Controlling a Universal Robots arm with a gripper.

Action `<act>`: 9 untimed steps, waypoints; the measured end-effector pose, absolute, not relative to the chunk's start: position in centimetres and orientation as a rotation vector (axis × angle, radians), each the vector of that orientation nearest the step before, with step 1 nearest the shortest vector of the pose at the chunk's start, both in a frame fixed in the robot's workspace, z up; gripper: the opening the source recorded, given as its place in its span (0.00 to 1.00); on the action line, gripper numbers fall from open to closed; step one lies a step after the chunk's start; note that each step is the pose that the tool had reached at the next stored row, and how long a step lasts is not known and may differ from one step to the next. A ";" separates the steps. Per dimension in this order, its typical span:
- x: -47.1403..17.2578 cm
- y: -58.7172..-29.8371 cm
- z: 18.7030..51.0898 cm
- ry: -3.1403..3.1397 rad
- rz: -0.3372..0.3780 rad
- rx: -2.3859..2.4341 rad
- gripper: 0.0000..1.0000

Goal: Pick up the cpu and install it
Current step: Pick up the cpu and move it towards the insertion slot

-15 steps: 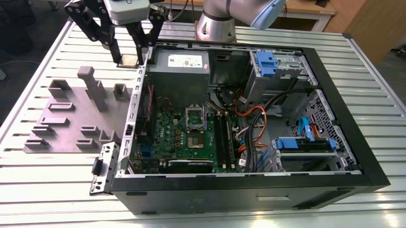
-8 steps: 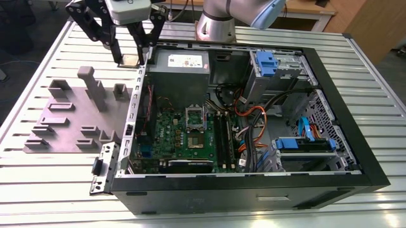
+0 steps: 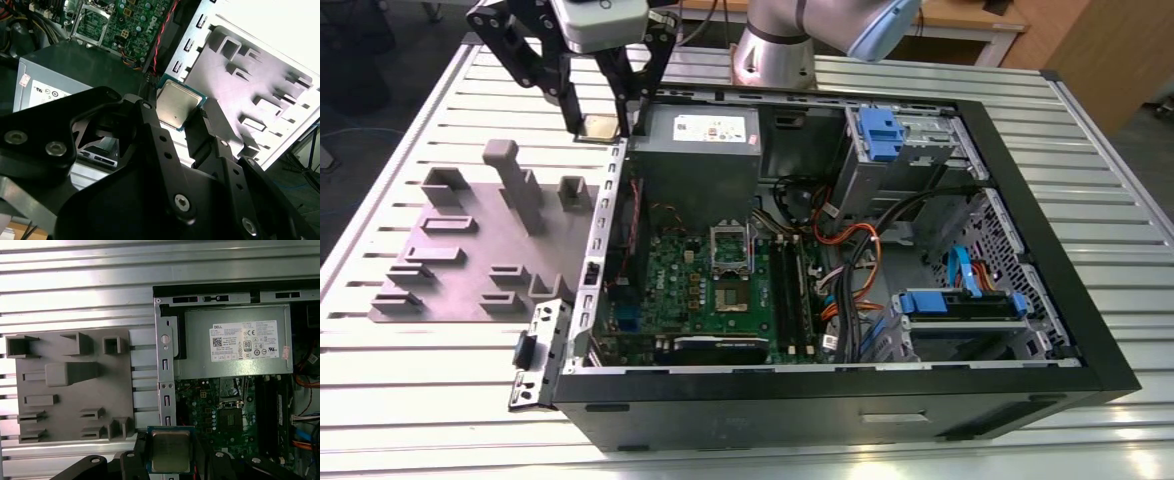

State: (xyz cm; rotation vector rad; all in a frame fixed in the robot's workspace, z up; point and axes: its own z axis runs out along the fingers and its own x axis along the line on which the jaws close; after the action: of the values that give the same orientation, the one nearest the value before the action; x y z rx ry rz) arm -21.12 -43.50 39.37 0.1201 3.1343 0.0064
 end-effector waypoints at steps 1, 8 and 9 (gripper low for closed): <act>-21.1 -43.5 39.4 3.134 0.006 0.120 0.47; -21.1 -43.5 39.4 3.134 0.006 0.120 0.47; -21.1 -43.5 39.4 3.134 0.006 0.120 0.47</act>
State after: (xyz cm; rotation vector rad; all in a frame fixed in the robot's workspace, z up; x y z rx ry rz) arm -21.07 -43.50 39.37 0.1201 3.1342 0.0064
